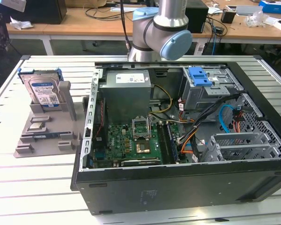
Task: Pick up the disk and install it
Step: 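Pick up the disk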
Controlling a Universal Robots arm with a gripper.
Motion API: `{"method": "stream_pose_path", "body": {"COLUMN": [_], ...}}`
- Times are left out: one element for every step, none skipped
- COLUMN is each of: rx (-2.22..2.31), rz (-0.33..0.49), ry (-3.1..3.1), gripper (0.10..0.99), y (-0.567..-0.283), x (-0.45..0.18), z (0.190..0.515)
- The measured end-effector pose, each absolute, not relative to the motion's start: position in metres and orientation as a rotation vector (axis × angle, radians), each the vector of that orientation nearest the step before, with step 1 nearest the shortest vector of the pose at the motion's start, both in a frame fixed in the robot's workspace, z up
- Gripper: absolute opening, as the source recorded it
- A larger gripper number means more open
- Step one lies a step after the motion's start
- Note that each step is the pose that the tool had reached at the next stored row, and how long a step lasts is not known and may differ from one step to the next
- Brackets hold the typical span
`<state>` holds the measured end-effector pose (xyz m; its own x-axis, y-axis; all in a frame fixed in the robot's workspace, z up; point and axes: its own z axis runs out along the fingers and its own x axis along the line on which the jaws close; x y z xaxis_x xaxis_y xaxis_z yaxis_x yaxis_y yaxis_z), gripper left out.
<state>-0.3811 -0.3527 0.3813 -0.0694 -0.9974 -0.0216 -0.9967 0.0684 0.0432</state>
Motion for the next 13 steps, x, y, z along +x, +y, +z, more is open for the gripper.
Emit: {"method": "stream_pose_path", "body": {"rx": [2.134,2.134,2.134,2.136,2.138,2.14,2.141,2.142,2.142,2.143,2.143,2.144,2.145], "rz": [-0.072,-0.072,-0.073,-0.073,-0.072,-0.072,-0.072,-0.072,-0.072,-0.072,-0.072,-0.072,-0.072], "ry": [-2.286,-2.286,-2.286,-2.284,-2.282,-2.28,-2.279,-2.278,-2.278,-2.277,-2.277,-2.276,-2.276], "gripper": [0.541,0.541,0.541,0.541,0.541,0.541,0.541,0.541,0.541,0.541,0.541,0.541,0.541], "y": [-0.349,-0.346,-0.344,-0.341,-0.337,-0.334,-0.333,-0.332,-0.331,-0.329,-0.328,-0.326,-0.325], "x": [-0.379,-0.377,-0.375,-0.373,-0.369,-0.366,-0.365,-0.364,-0.362,-0.361,-0.36,-0.359,-0.358], "z": [0.381,0.381,0.381,0.381,0.381,0.381,0.381,0.381,0.381,0.381,0.381,0.381,0.381]}}
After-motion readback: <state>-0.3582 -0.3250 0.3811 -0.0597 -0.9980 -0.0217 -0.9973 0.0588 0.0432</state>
